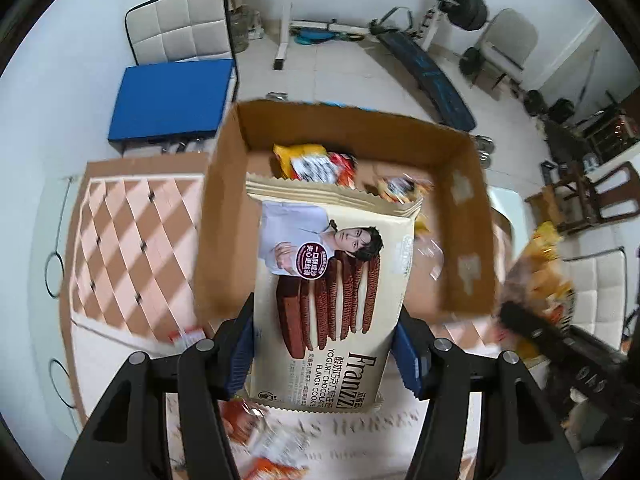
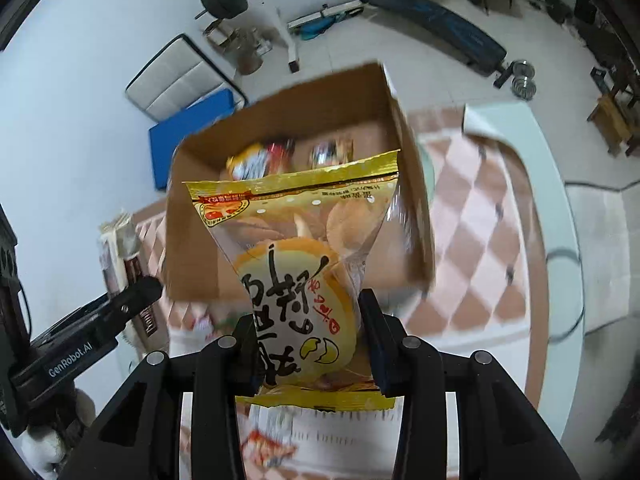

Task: Organize snacks
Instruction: 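Carry both packs over the box and release them inside, then withdraw both open tools from the box back toward the snack pile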

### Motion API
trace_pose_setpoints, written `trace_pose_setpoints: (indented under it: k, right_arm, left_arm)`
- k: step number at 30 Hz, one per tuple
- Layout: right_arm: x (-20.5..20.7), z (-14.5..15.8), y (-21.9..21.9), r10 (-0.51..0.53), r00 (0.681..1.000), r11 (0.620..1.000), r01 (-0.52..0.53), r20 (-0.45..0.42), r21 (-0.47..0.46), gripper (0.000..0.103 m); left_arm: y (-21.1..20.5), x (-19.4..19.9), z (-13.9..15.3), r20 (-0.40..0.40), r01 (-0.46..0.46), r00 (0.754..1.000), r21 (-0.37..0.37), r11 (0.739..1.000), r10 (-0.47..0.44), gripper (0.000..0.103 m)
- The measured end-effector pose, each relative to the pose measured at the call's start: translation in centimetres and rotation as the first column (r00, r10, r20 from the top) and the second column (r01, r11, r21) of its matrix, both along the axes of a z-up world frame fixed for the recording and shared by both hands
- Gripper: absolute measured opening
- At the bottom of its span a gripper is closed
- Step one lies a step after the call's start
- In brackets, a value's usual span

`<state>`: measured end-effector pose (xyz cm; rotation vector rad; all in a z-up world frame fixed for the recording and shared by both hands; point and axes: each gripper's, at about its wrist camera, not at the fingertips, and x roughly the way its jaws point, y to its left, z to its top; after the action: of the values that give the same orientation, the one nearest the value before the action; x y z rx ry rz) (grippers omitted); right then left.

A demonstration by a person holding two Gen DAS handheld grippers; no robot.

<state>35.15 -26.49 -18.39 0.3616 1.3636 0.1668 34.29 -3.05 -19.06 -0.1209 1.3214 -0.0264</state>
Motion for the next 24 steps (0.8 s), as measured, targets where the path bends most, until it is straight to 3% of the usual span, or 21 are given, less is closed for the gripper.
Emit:
trace_pose_setpoints:
  k: [4, 10, 18, 19, 20, 22, 24]
  right_arm:
    - [6.7, -2.1, 0.6, -0.021, 1.0, 0.997, 0.021, -0.006, -0.074, 0.043]
    - [13.5, -5.4, 1.0, -0.042, 0.998, 0.986, 0.032, -0.055, -0.164, 0.043]
    - [17.5, -9.3, 2.0, -0.024, 0.994, 0.969, -0.004, -0.11, -0.248, 0.045]
    - [17.8, -9.8, 2.0, -0.023, 0.993, 0.966, -0.009, -0.119, -0.258, 0.057]
    - [18.0, -10.1, 2.1, -0.022, 0.992, 0.962, -0.014, -0.127, -0.274, 0.076]
    - [18.0, -10.3, 2.2, -0.014, 0.991, 0.965, -0.021, -0.131, -0.26, 0.079]
    - [18.0, -10.7, 2.4, -0.003, 0.991, 0.962, -0.034, -0.137, -0.27, 0.08]
  left_arm:
    - [1.5, 5.0, -2.4, -0.061, -0.007, 0.998, 0.036, 0.999, 0.01, 0.057]
    - [3.4, 10.9, -6.7, -0.169, -0.01, 0.985, 0.074, 0.997, 0.023, 0.058]
    - [4.1, 14.2, -11.7, -0.286, -0.011, 0.958, 0.092, 0.996, 0.037, 0.06]
    - [4.1, 14.3, -11.9, -0.292, -0.014, 0.956, 0.082, 0.997, 0.038, 0.06]
    - [4.1, 14.5, -12.0, -0.296, -0.019, 0.954, 0.079, 0.997, 0.042, 0.06]
    - [4.0, 14.7, -12.0, -0.286, -0.015, 0.958, 0.082, 0.997, 0.038, 0.079]
    - [3.8, 14.8, -11.7, -0.263, -0.013, 0.964, 0.081, 0.997, 0.035, 0.087]
